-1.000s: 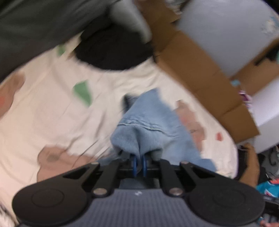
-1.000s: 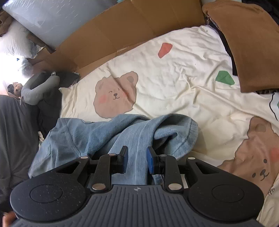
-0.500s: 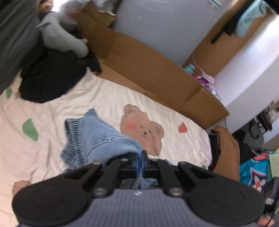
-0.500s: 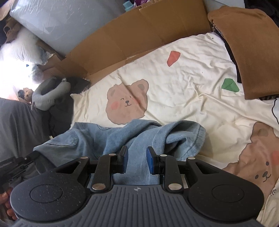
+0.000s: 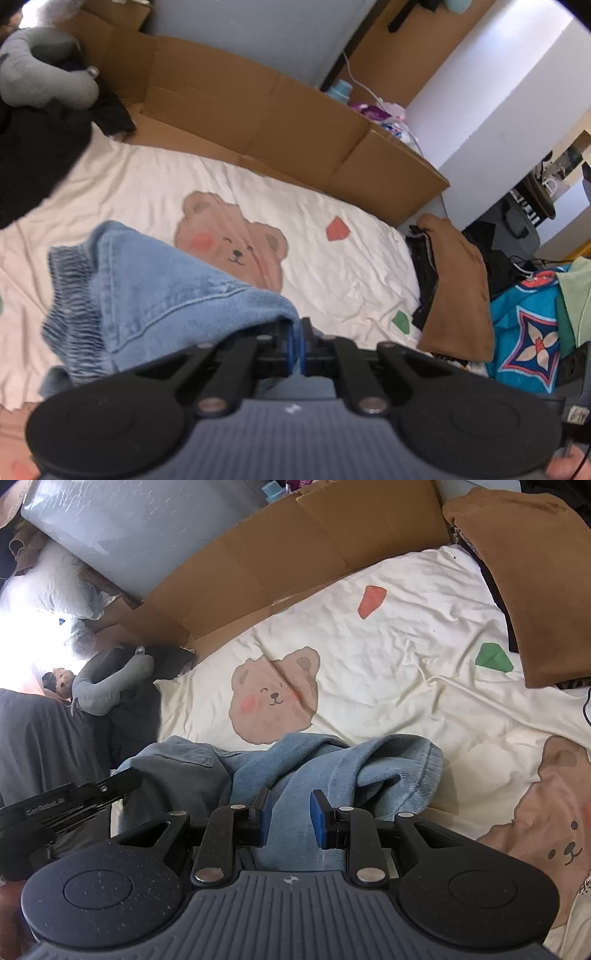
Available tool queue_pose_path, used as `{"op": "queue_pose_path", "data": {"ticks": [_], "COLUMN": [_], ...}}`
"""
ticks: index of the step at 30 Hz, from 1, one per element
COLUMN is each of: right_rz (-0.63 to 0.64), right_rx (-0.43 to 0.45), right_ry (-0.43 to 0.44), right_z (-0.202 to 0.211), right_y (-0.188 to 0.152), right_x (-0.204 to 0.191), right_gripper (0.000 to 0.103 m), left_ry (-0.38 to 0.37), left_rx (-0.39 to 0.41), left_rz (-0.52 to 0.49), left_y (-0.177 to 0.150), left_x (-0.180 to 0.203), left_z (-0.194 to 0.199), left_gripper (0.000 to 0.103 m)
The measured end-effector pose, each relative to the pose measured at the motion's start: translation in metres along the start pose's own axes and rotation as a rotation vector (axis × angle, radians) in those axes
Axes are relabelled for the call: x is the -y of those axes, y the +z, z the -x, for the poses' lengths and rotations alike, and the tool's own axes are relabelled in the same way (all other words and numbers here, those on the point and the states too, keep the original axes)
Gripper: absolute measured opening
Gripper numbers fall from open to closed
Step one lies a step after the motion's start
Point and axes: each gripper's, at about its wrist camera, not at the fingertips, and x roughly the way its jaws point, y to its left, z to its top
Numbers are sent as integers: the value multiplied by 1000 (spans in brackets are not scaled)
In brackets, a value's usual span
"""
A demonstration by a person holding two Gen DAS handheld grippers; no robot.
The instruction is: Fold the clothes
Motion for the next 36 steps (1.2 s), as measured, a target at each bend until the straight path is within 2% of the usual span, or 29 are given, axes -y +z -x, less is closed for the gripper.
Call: {"op": "queue_pose_path", "data": {"ticks": [8, 12, 14, 18, 21, 23, 26, 32, 36], "right_rz": [-2, -1, -3, 3, 15, 22, 34, 77, 111], "right_rx": [-22, -29, -32, -46, -55, -60, -66, -67, -74], "right_ry": [6, 3, -5, -21, -23, -21, -14, 16, 16], "right_z": [-9, -12, -13, -19, -23, -26, -30, -32, -32], "right_y": [-6, -8, -8, -11, -14, -15, -16, -19, -19], "right_x": [1, 2, 3, 5, 4, 3, -2, -16, -22], "right_gripper": [25, 24, 25, 24, 25, 25, 25, 25, 25], "left_ry": [-38, -65, -81, -78, -102, -130, -126, -106, -45], "left_rx": [-46, -85, -125, -253, -250, -243, -225, -189, -166], "left_rz": [7, 8, 13, 56, 54, 82, 92, 131, 161], "left_y": [-11, -26, -39, -63, -69, -67, -66, -68, -69], "left_x": [6, 9, 8, -8, -17, -25, -37, -65, -87], "left_z": [-27, -47, -60, -88, -75, -61, -39, -6, 9], "left_gripper": [3, 3, 3, 6, 11, 21, 31, 34, 38]}}
